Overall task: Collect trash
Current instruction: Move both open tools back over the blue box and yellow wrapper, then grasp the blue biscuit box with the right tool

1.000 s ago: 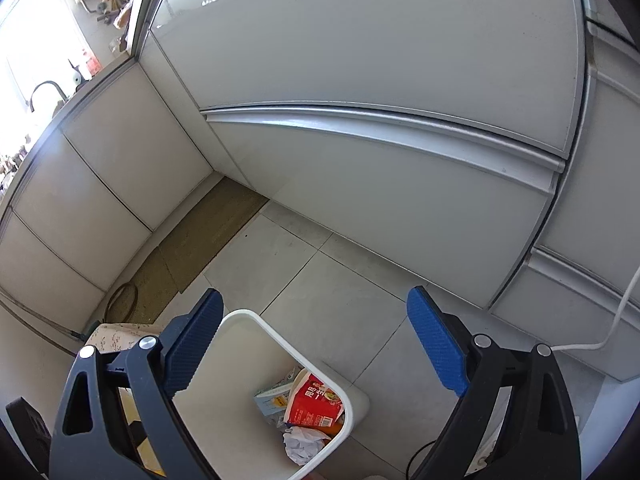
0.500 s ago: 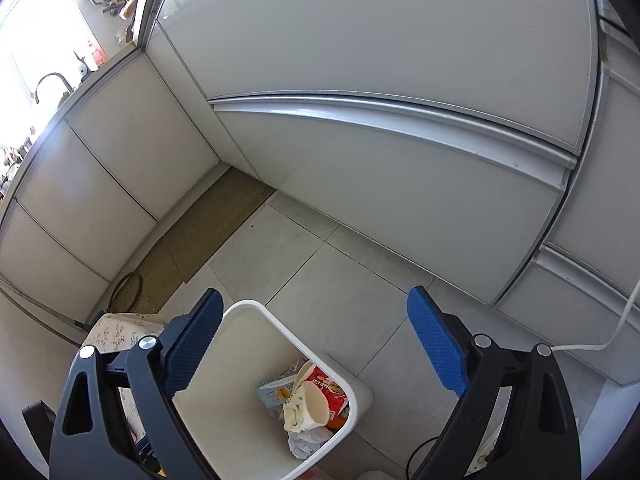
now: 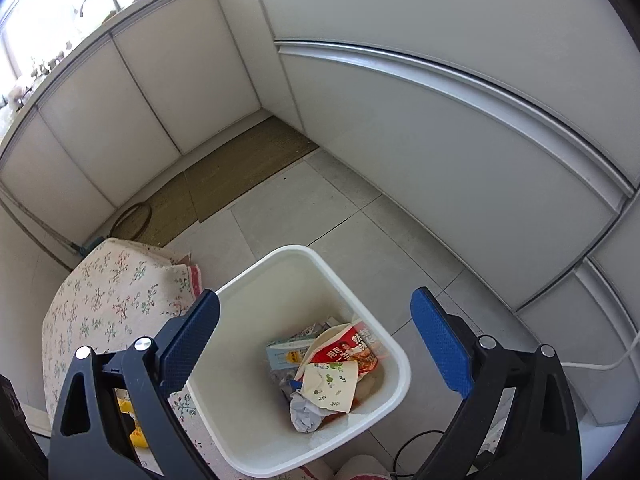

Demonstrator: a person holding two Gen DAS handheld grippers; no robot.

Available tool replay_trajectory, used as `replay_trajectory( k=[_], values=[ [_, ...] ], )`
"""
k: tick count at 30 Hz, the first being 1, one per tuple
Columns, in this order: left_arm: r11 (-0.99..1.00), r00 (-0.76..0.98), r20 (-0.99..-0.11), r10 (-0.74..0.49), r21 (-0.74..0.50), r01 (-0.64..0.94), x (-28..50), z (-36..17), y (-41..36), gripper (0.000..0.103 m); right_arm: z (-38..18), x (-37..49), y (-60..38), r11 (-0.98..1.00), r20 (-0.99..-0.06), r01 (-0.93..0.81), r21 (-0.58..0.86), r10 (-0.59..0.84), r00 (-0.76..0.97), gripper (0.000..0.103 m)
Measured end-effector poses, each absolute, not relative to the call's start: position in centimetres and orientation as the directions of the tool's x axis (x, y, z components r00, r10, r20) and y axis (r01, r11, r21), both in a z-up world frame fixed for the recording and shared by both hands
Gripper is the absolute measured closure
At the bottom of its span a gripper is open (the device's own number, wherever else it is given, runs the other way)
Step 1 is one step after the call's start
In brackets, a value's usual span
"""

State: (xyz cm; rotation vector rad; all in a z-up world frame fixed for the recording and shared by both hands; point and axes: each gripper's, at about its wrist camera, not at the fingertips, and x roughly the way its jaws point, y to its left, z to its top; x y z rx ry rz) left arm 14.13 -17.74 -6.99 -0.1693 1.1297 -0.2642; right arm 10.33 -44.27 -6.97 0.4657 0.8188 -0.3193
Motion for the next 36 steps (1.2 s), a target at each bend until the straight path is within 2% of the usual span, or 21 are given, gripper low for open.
replay_trajectory(
  k=[14,27,31,36],
  values=[
    [0.974,0.486,-0.856,-0.178,-0.224,-0.037,13.8,-5.8,-5.7,0.011,-7.8,14.7,-31.9,0.969,-0.801,0.205,0.138,-0.013,0.599,0.01],
    [0.933,0.486,-0.862,-0.143,-0.281,-0.224,13.0,-7.9,3.9,0.011,-9.7,17.9,-20.7,1.0,-0.846,0.01,0.02,0.012,0.533,0.01],
    [0.914,0.497,-0.857,-0.137,-0.303,-0.27,12.9,-7.6,6.4,0.011,-10.6,18.6,-17.3,0.998,-0.862,-0.059,0.032,0.058,0.504,0.01],
    [0.884,0.482,-0.865,-0.141,-0.329,-0.332,13.0,-8.3,9.4,0.011,-12.5,19.6,-14.6,0.978,-0.89,-0.057,0.202,0.208,0.406,0.01]
  ],
)
